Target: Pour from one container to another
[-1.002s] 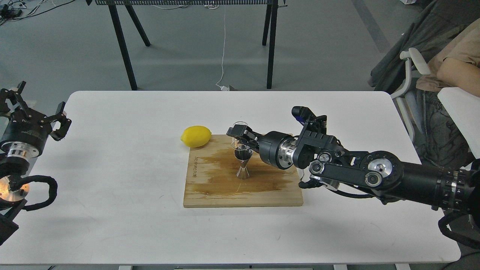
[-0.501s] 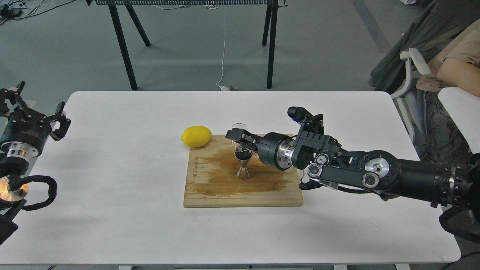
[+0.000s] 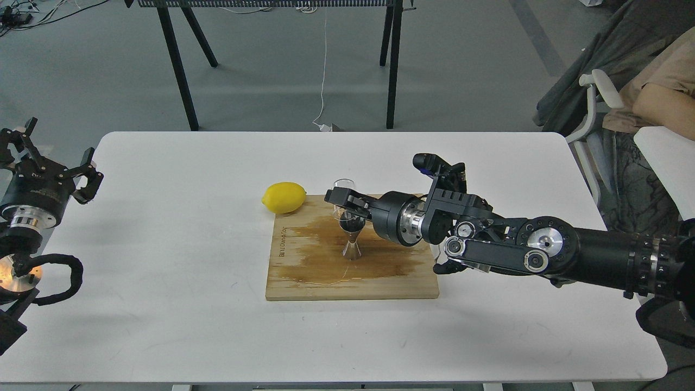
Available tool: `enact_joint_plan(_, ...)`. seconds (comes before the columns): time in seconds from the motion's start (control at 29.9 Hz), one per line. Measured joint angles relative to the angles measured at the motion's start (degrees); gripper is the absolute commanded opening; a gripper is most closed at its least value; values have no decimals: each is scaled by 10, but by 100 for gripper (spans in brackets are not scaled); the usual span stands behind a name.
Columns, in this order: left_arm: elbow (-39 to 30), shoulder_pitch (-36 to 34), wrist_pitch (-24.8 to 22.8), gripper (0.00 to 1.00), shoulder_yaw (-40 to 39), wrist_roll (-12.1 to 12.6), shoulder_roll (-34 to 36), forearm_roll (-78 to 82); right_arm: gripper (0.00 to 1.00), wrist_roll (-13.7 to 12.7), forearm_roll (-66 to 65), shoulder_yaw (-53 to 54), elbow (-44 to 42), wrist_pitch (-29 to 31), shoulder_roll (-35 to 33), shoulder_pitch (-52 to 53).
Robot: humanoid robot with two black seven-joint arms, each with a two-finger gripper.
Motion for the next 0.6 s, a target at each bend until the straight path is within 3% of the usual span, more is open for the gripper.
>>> enact_joint_plan(0.6, 0, 1, 0, 98, 1, 0, 0, 0, 50, 1, 13, 16, 6, 1, -14, -10)
